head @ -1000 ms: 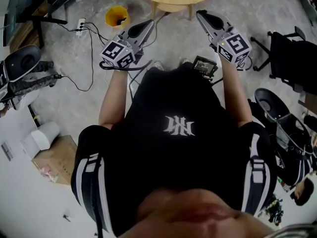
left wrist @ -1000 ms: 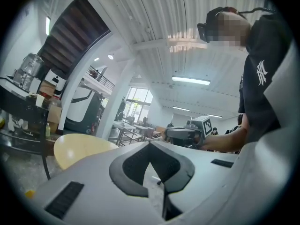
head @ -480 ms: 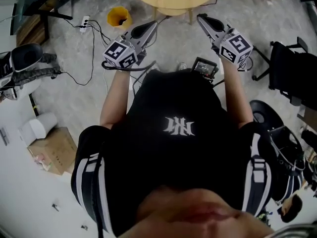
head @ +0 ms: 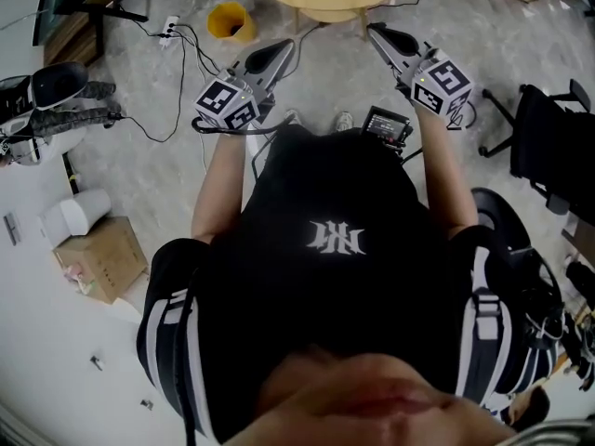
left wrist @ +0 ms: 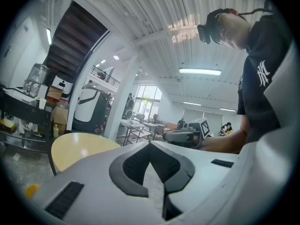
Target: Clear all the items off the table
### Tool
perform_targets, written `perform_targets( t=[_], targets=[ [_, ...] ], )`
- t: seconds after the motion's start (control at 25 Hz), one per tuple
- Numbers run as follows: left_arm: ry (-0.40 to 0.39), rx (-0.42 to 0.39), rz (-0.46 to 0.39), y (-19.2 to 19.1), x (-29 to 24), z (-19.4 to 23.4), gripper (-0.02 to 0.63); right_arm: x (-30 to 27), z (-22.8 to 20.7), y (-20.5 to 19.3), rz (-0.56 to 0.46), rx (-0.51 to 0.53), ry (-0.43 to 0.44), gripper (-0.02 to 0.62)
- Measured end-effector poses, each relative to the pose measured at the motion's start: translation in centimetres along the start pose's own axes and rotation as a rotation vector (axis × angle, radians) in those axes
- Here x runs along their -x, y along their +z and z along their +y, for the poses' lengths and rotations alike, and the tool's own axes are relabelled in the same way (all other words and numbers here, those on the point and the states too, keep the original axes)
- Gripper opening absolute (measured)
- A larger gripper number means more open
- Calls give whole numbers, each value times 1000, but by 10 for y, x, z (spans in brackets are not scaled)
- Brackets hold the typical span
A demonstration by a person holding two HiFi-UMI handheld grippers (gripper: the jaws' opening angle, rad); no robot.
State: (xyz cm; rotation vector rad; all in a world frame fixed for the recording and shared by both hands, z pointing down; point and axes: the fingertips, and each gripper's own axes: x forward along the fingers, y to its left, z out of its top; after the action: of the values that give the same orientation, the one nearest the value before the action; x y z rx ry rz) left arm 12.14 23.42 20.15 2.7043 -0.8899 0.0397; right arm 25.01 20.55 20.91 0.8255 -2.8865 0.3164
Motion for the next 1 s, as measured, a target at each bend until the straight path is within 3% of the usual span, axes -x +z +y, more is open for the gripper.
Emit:
perform_targets(
  t=[0.4,1.0],
  targets=[
    [15,14,16,-9,-3,-14,9,1,1,-10,-7,-24,34,5],
    [-48,31,-28,-4,-11,-6,9,-2,14,-7,12,-17,20,5]
  ],
)
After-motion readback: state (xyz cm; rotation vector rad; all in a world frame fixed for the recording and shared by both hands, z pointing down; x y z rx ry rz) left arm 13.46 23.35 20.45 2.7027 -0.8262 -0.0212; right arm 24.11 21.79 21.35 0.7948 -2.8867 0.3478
